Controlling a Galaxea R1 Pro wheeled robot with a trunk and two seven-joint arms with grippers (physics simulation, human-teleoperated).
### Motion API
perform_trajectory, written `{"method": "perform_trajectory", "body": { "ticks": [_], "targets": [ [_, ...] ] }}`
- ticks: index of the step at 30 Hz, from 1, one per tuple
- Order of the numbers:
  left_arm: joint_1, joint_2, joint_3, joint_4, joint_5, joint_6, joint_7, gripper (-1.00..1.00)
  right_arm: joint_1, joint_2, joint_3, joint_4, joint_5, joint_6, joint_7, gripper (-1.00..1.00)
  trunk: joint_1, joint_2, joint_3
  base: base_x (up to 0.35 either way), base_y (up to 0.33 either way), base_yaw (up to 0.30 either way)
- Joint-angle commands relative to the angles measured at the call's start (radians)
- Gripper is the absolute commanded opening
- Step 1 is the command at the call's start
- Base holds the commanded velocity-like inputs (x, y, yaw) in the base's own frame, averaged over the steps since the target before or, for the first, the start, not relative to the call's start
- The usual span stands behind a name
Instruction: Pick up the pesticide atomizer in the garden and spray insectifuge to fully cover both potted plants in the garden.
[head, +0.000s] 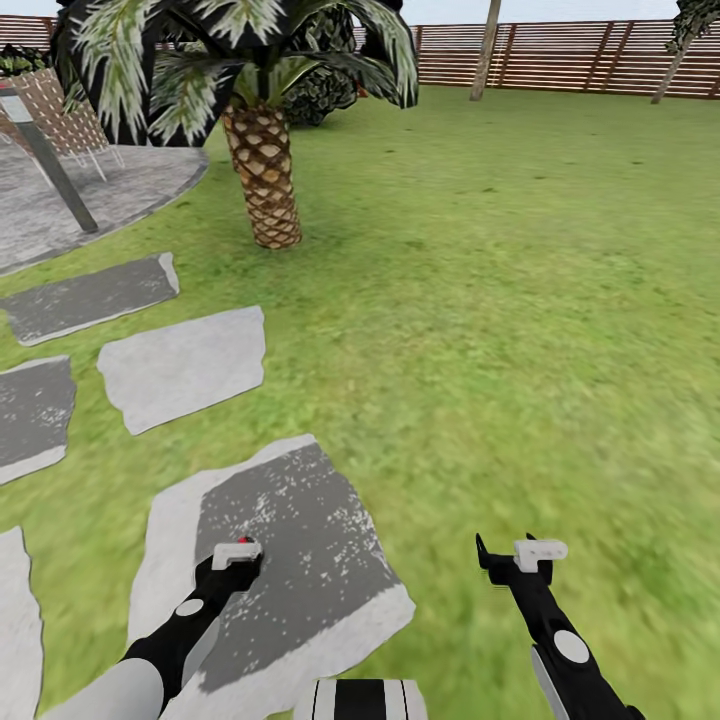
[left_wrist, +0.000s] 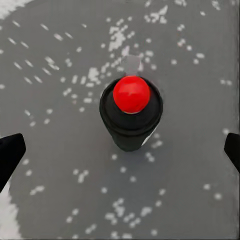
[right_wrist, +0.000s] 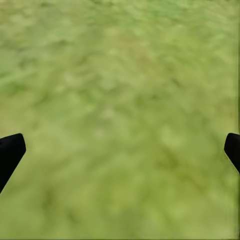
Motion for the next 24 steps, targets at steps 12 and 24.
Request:
{"method": "perform_trajectory", "body": {
  "ticks": [12, 24],
  "targets": [
    [0.000, 0.002, 0.001, 0.001, 0.001, -0.004, 0.001, 1.00, 0.000, 0.000, -0.001, 0.001, 0.004, -0.003, 0.000, 1.00, 0.001, 0.000, -0.005, 0.035, -0.024, 0.000],
    [0.000, 0.000, 0.001, 0.001, 0.001, -0.052, 0.001, 1.00, 0.000, 0.000, -0.001, 0.013, 0.004, -0.003, 0.000, 1.00, 0.004, -0.002, -0.052, 0.000, 0.000, 0.000]
  ]
}}
